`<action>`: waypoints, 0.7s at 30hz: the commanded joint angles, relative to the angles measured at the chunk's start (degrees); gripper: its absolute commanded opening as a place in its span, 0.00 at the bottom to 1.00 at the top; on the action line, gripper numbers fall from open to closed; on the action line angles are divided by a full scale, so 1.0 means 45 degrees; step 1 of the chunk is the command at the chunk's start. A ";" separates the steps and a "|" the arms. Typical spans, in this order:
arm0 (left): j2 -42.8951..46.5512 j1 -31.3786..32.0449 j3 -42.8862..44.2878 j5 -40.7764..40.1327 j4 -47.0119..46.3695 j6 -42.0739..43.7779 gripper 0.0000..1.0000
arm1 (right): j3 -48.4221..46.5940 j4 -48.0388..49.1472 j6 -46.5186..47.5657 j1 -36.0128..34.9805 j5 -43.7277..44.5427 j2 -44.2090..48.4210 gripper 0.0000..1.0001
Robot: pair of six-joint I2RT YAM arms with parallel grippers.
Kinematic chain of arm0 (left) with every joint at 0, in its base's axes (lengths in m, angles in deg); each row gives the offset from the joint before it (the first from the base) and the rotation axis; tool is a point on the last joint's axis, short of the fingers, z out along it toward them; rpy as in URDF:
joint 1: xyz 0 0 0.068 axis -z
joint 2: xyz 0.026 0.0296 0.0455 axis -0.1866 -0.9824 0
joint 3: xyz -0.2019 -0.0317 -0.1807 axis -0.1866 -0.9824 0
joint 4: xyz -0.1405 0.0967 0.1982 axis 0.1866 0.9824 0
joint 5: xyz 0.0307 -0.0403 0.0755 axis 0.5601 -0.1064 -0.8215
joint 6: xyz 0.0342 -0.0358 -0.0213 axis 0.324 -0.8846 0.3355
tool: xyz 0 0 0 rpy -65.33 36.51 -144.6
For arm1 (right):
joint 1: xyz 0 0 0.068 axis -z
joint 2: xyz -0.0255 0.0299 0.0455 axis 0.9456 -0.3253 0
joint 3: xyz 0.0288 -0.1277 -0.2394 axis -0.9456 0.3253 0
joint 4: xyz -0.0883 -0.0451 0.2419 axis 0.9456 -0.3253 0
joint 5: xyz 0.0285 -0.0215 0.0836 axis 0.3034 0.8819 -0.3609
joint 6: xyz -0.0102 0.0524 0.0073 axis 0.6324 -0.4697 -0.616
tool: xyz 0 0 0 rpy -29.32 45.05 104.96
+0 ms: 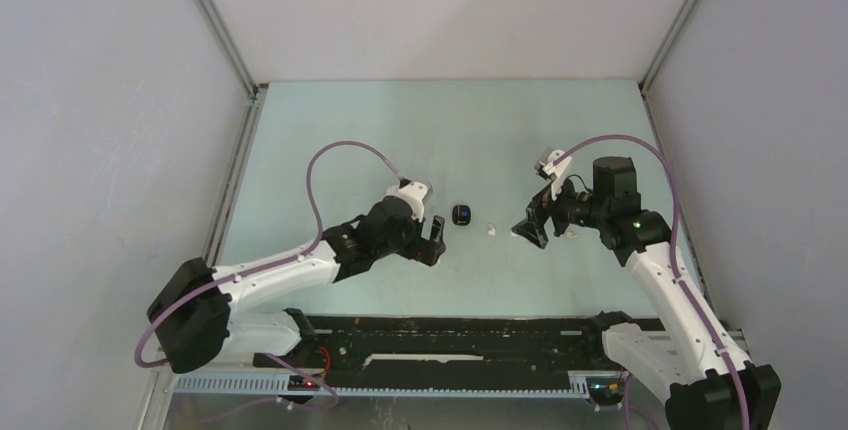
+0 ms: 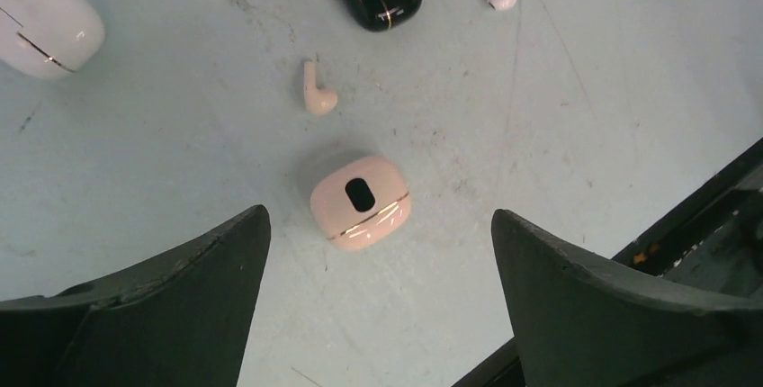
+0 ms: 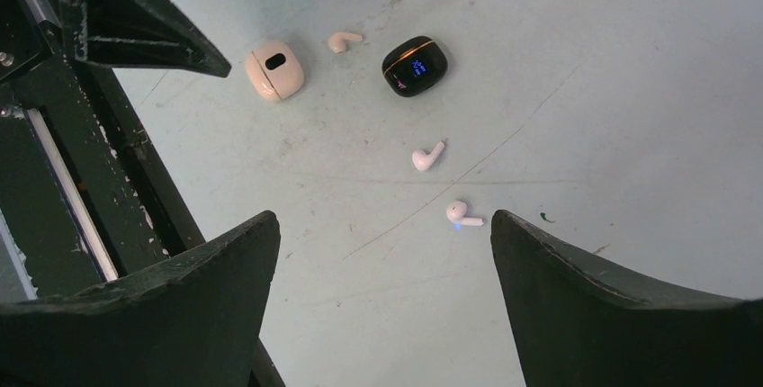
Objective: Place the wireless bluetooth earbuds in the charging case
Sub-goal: Place the charging case at the center of the board, then move the charging case to the center of the board.
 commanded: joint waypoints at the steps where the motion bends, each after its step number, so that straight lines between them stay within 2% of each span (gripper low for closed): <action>1: 0.1094 0.0742 -0.0353 -0.1095 -0.0709 0.0770 0.98 | -0.0070 0.0098 0.0049 0.0039 0.0072 0.0108 0.90; 4: 0.2625 0.2336 -0.0965 -0.5093 -0.1236 0.0859 0.98 | -0.0063 0.0099 0.0036 0.0054 0.0171 0.0135 0.90; 7: 0.3014 0.2445 -0.1097 -0.7148 -0.0250 -0.0338 0.98 | -0.0061 0.0099 0.0078 0.0064 0.0180 0.0168 0.90; 10: 0.1949 0.2421 -0.0843 -0.7404 0.0833 -0.0555 0.98 | -0.0061 0.0115 0.0139 0.0054 0.0218 0.0146 0.90; 12: 0.0830 0.2364 -0.0764 -0.6454 0.0720 -0.0072 0.98 | -0.0061 0.0107 0.0143 0.0061 0.0228 0.0127 0.90; 15: 0.0064 0.2233 -0.1292 -0.5584 -0.0705 -0.0948 0.98 | -0.0066 0.0046 0.0199 0.0072 0.0209 0.0143 0.90; 17: -0.0105 0.1804 -0.1904 -0.4359 -0.2104 -0.1229 0.98 | -0.0061 0.0023 0.0235 0.0088 0.0209 0.0174 0.90; 21: 0.0056 0.1475 -0.2500 -0.4260 -0.3823 -0.1167 0.98 | -0.0064 -0.0037 0.0272 0.0114 0.0154 0.0205 0.90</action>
